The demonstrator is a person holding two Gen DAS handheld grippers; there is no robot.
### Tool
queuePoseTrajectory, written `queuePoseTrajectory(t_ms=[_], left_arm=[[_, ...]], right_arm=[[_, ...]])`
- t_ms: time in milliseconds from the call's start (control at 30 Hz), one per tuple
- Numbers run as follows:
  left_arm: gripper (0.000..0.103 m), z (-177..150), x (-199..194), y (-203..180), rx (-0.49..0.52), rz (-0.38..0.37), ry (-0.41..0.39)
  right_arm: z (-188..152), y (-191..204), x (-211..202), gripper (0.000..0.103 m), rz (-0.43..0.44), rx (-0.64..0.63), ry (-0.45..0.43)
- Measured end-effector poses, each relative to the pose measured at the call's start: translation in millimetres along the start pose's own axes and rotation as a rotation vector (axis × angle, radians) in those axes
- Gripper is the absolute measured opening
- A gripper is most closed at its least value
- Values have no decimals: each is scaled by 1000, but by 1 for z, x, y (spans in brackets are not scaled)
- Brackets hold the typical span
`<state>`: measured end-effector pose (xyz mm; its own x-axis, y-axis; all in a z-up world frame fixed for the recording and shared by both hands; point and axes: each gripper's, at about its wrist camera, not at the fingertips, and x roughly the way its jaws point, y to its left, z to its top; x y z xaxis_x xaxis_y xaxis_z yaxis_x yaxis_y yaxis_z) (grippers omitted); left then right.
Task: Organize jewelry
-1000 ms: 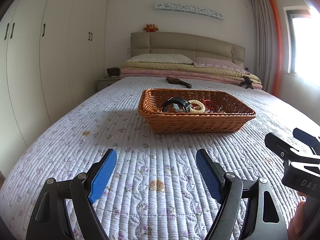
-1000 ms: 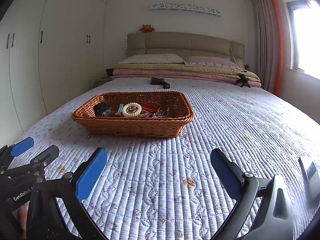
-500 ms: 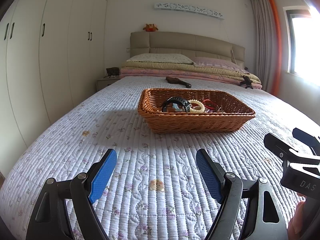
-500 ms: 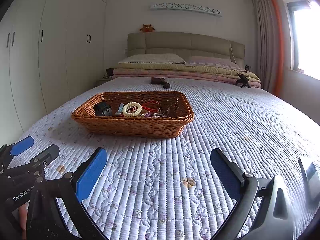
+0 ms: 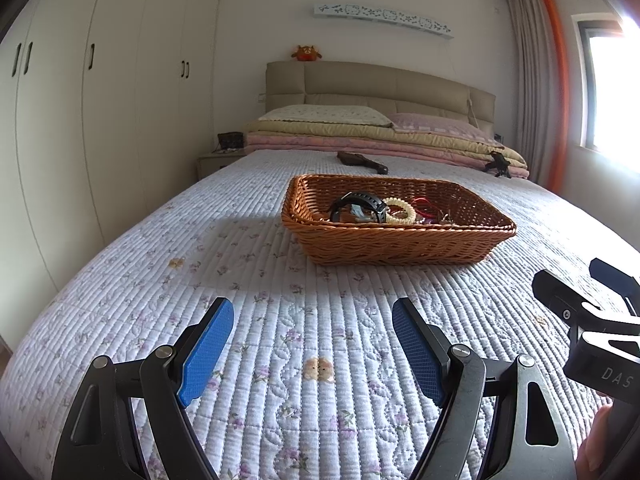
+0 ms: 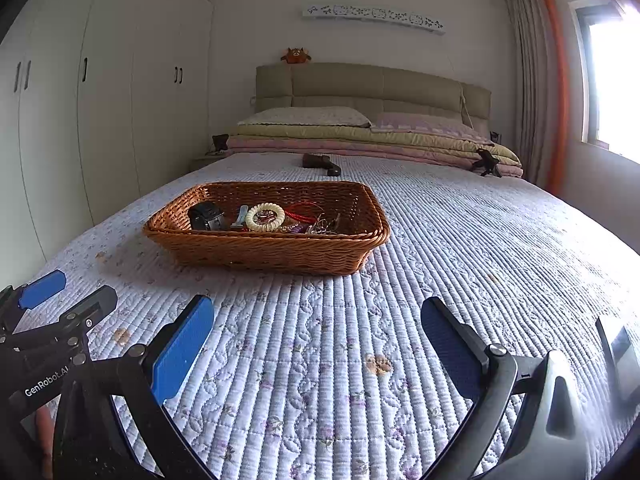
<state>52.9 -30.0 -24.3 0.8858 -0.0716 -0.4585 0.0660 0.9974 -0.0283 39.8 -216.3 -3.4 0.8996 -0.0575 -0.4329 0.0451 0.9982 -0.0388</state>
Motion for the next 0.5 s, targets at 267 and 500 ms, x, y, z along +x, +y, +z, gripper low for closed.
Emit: queuePoseTrajectory(t_ms=[267, 500], left_arm=[[82, 1, 2, -5, 27, 11, 7], [82, 1, -2, -9, 54, 17, -15]], right_arm=[[0, 0, 0, 103, 0, 0, 0], [0, 0, 0, 103, 0, 0, 0]])
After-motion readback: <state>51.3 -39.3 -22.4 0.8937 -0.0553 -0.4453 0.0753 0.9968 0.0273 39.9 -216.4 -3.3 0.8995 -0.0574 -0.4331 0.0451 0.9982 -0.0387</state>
